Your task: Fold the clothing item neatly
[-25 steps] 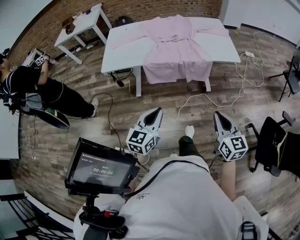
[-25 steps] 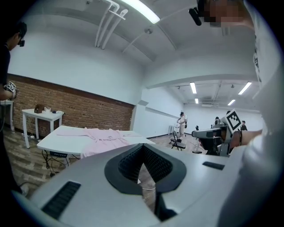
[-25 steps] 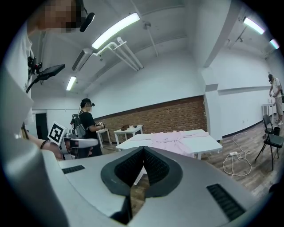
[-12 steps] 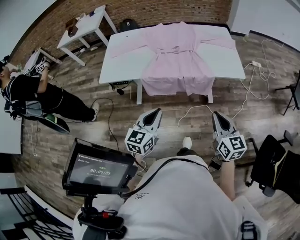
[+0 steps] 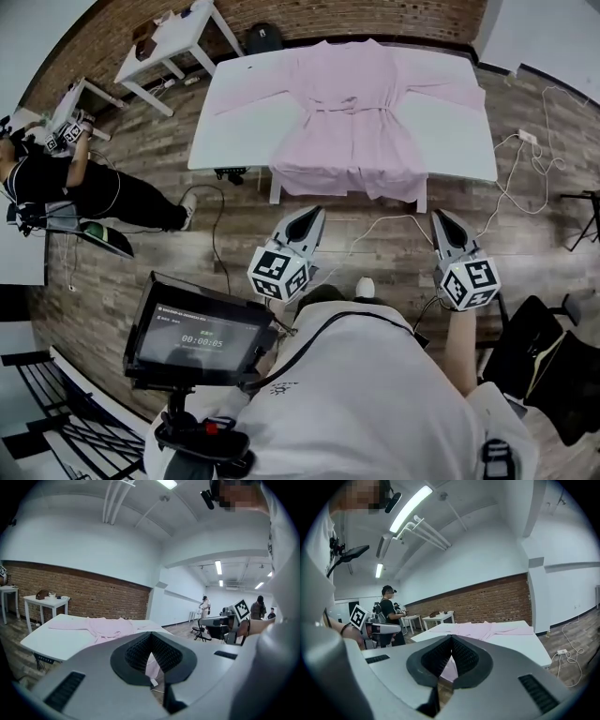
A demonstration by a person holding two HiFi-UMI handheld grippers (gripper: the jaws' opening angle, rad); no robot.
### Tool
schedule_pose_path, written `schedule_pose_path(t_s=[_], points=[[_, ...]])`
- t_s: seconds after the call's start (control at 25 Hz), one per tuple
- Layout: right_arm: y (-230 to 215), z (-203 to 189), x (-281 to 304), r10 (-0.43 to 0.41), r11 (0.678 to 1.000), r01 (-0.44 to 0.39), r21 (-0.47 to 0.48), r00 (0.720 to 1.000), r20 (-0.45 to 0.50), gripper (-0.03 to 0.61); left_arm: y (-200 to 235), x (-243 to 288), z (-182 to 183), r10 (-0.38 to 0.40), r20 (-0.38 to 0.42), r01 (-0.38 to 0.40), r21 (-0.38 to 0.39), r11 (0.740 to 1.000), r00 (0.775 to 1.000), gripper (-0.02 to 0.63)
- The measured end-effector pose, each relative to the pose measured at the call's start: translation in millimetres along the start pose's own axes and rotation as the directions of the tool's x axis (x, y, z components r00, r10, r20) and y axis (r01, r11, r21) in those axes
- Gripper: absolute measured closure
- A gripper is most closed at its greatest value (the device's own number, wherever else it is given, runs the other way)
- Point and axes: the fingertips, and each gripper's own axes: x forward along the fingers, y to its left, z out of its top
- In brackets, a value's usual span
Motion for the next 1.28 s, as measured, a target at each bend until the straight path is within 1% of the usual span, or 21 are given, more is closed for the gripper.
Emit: schedule_pose_path(t_s=[0.16,0.32,0.44,0.56,0.72,0.84,1.0,1.16,1.28], points=[[-9.3,1.5,16.1,0.033,0.999,-0.033,0.009,0.999,-0.007,0.577,1.4,14.3,4.1,0.019,-0.007,-0.019,-0.002,1.0,1.0,0.613],[-7.4,2.9,29.4,0.062,0.998,-0.062,0.016,0.998,-0.004,0.577,12.7,21.2,12.1,0.057,-0.001,-0.057,-0.017,0.998,0.998,0.614],[-7.6,4.5,31.5,0.072,0.997,-0.072,0.015,0.997,-0.002,0.577,18.4,25.5,20.6,0.066,0.015,-0.066,-0.03,0.997,0.998,0.614],[-13.2,5.3,33.6,0.064,0.998,-0.064,0.013,0.998,-0.002,0.577,21.8,31.2,26.4,0.062,0.027,-0.062,-0.011,0.998,0.998,0.613],[-25.5,9.1,49.4,0.043,0.999,-0.043,0.015,0.999,0.0,0.577,32.7,50.4,22.7,0.037,-0.006,-0.036,0.031,0.999,0.999,0.614],[-35.7,12.8,73.5,0.022,1.0,-0.021,0.021,1.0,-0.011,0.577,54.8,71.6,20.9,0.016,-0.019,-0.016,-0.002,1.0,1.0,0.612],[-47.7,17.9,111.5,0.001,1.0,0.0,0.019,0.999,-0.036,0.577,89.7,99.2,29.8,0.003,-0.014,-0.004,-0.048,0.999,1.0,0.612],[-55.8,35.2,152.3,-0.031,0.999,0.031,0.023,0.999,-0.026,0.577,127.0,127.2,43.5,-0.027,-0.027,0.026,-0.034,0.999,0.999,0.613],[-58.3,47.4,185.4,-0.058,0.998,0.058,0.018,0.998,-0.021,0.577,157.1,148.2,55.4,-0.063,-0.03,0.062,-0.023,0.998,0.998,0.613]])
